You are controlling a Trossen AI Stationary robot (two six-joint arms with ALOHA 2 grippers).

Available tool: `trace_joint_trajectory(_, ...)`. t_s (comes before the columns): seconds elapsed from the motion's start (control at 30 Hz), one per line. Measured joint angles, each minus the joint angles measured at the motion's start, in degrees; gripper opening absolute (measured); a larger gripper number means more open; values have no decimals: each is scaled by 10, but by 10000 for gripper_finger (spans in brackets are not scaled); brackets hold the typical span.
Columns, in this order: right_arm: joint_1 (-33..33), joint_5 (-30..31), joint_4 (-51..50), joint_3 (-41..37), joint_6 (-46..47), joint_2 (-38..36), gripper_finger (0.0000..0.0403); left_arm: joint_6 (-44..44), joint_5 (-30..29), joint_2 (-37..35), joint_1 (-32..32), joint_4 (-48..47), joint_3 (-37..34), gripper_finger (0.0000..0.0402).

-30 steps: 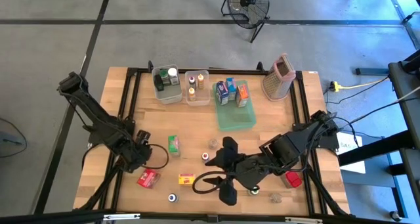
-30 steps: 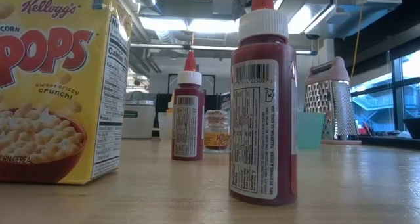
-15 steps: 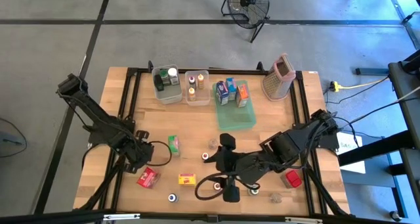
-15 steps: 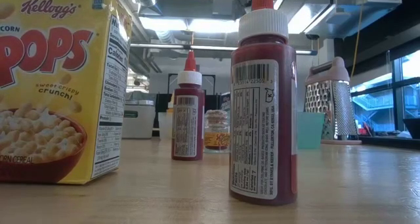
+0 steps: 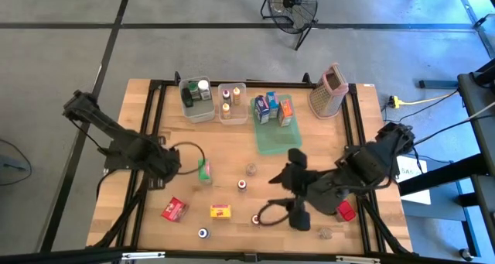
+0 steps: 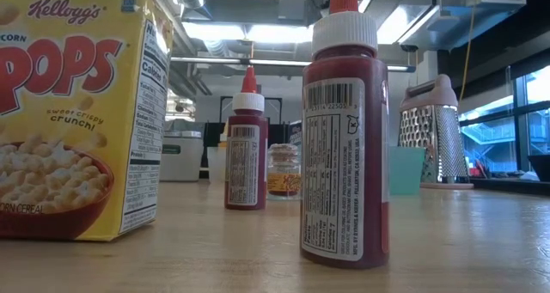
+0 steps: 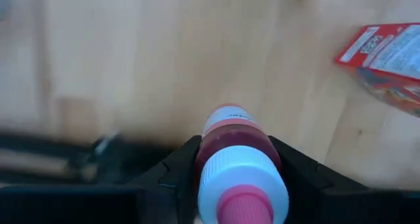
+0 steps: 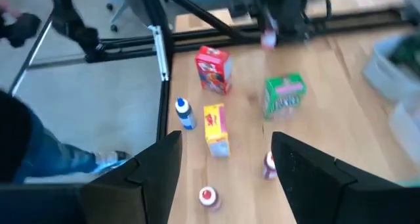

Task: Pick & Place Kitchen Items
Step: Put the pink food coloring bottle into the transparent bin

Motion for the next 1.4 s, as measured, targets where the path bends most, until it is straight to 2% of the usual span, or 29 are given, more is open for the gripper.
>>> trace_joint_trajectory(0.1,3,-5,-46,0,41,-16,238,-9,-20,4,16,-92,76,144)
trace_joint_trajectory(0.23,19,-1,-136,0,83,-33,238,1,-67,14,56,-84,159,143)
trace_joint_trajectory(0.33,36,27,-222,0,137,-38,238,8,-117,44,107,-89,208,143)
trace_joint_trajectory(0.4,45,37,-235,0,156,-40,238,28,-131,74,146,-84,239,143)
trace_joint_trajectory(0.5,66,22,-224,-1,110,-45,238,71,-136,121,205,-87,291,143)
trace_joint_trajectory(0.6,82,15,-233,-1,106,-49,238,116,-150,180,257,-86,353,143)
trace_joint_trajectory(0.9,112,77,-233,-1,47,-52,238,287,-148,340,418,-57,525,143)
trace_joint_trajectory(1.03,112,102,-232,-1,28,-52,238,351,-111,393,475,-10,547,143)
trace_joint_trajectory(1.2,101,116,-233,-1,23,-63,238,364,-108,435,515,29,547,143)
trace_joint_trajectory(1.4,97,121,-233,-1,12,-73,238,355,-89,462,532,110,547,143)
